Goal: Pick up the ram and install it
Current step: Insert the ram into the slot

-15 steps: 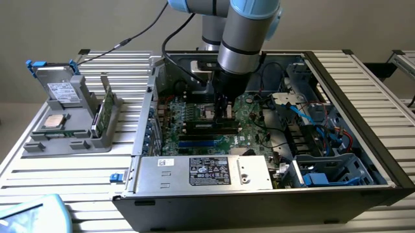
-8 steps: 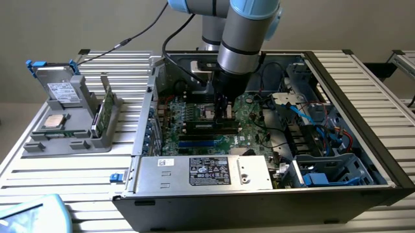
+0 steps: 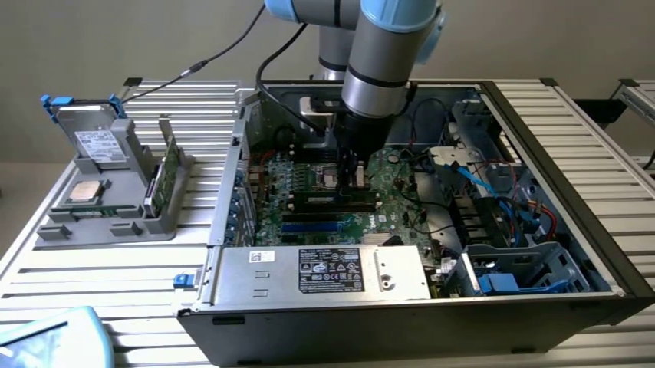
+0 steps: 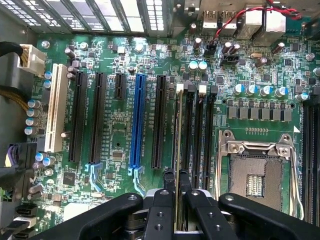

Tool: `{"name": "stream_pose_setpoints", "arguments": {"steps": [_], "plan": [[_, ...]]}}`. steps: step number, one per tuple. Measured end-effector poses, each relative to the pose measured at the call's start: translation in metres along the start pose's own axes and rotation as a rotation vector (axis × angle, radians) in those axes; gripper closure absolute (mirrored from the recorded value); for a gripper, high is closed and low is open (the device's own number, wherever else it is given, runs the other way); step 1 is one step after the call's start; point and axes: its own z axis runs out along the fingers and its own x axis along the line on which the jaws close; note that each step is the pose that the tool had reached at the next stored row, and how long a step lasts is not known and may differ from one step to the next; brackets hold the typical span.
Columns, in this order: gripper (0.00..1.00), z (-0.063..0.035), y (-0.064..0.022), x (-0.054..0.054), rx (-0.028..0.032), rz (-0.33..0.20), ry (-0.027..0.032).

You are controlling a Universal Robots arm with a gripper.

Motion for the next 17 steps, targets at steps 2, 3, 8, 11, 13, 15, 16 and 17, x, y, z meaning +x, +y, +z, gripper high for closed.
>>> {"name": "stream_pose_setpoints", "arguments": {"steps": [2,3,8,11,13,15,16,17], "plan": [[0.86,0.0001,0.0,-0.0002,-0.0002,0.0,0.002],[0.86,0.0001,0.0001,-0.0002,-0.0003,0.0,0.0025],[0.86,0.0,0.0003,-0.0003,-0.0001,0.0,0.003],[0.86,-0.0003,0.0004,-0.0001,-0.0001,0.0,0.003],[0.86,-0.0004,0.0004,0.0001,-0.0002,0.0,0.0032],[0.86,-0.0003,0.0004,0.0003,-0.0002,0.0,0.0031],[0.86,-0.0003,0.0004,0.0007,-0.0002,0.0,0.0032],[0.86,-0.0003,0.0004,0.001,-0.0002,0.0,0.0032]]}}
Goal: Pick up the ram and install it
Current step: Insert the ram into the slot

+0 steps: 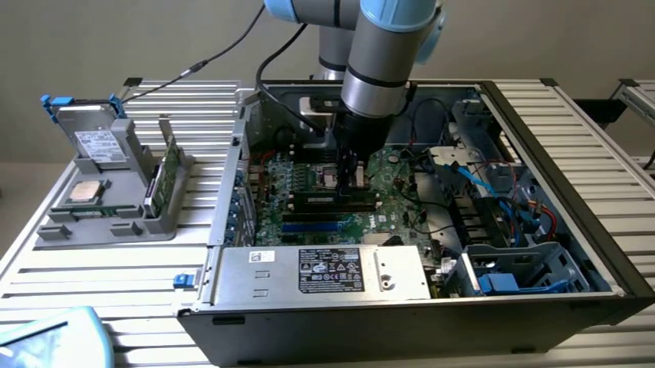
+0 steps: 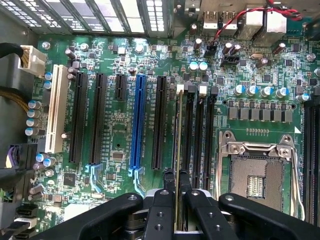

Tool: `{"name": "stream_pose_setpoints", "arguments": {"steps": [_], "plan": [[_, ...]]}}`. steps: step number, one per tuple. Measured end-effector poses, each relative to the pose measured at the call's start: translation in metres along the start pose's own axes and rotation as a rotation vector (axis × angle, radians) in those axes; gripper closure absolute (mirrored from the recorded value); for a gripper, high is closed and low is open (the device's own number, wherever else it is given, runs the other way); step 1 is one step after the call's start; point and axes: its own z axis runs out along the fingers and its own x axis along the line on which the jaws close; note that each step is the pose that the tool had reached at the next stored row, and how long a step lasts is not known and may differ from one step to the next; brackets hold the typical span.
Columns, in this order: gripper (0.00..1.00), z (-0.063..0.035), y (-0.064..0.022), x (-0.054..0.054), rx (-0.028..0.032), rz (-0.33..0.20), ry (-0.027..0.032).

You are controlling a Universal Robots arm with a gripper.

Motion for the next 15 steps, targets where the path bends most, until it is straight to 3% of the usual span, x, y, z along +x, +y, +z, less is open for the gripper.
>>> {"name": "stream_pose_setpoints", "arguments": {"steps": [6,10,15], "plan": [[0.86,0.0001,0.0,-0.0001,0.0034,0.001,-0.0002],[0.86,0.0,0.0003,-0.0008,0.0113,0.008,-0.0004],[0.86,0.0006,0.0029,-0.0011,0.0115,0.01,0.0016]]}}
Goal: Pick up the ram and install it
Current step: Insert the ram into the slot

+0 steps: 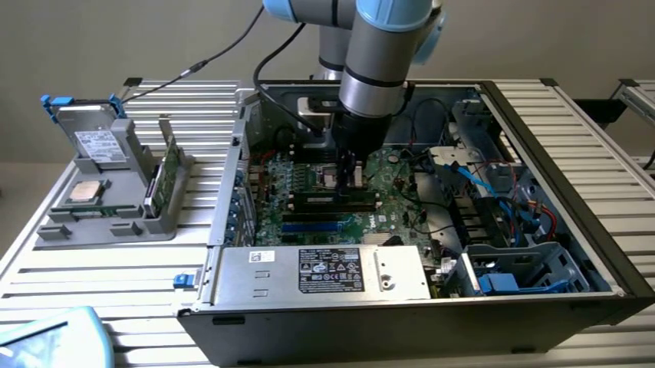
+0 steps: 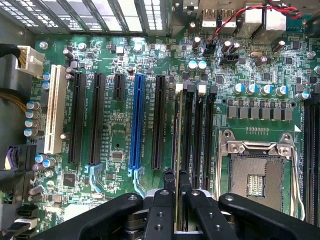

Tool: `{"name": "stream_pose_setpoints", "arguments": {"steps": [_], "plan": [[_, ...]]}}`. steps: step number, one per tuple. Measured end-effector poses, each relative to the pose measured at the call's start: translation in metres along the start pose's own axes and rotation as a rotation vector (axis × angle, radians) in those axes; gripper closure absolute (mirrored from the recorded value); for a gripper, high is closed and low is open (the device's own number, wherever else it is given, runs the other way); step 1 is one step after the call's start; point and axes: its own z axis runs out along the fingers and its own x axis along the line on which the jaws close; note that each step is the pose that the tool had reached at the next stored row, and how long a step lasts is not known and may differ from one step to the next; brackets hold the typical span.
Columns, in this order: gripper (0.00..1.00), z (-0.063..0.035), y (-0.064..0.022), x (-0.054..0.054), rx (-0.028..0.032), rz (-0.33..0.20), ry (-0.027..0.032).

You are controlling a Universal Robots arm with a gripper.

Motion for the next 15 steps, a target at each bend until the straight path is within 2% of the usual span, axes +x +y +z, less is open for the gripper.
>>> {"name": "stream_pose_setpoints", "arguments": {"steps": [15], "plan": [[0.86,0.0016,0.0002,-0.0006,0.0005,0.001,0.0072]]}}
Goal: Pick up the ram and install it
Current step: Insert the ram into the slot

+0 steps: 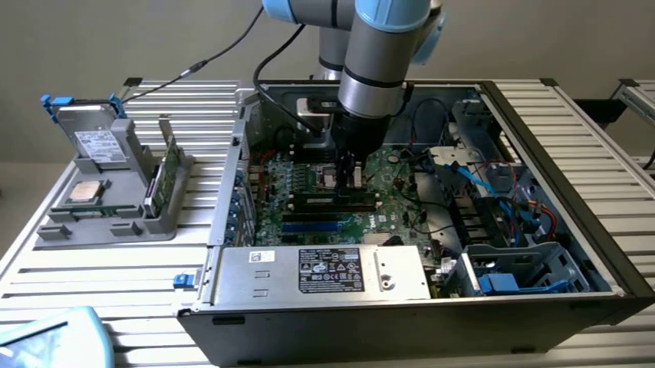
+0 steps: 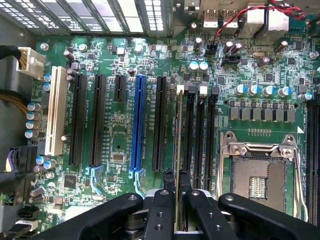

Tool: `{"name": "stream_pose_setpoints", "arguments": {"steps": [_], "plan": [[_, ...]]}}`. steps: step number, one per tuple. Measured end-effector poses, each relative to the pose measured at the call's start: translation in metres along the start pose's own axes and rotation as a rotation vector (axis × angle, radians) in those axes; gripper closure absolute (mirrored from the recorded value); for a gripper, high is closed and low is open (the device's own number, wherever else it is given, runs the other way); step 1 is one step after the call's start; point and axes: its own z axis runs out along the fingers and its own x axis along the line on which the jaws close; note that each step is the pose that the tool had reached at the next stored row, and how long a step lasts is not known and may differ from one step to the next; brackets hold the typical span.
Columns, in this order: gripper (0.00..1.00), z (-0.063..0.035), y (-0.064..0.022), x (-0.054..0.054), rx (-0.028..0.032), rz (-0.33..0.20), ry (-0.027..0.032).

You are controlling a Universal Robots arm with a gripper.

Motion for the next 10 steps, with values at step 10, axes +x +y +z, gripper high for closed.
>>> {"name": "stream_pose_setpoints", "arguments": {"steps": [10], "plan": [[0.86,0.0005,-0.0002,-0.0013,0.0001,0.001,0.004]]}}
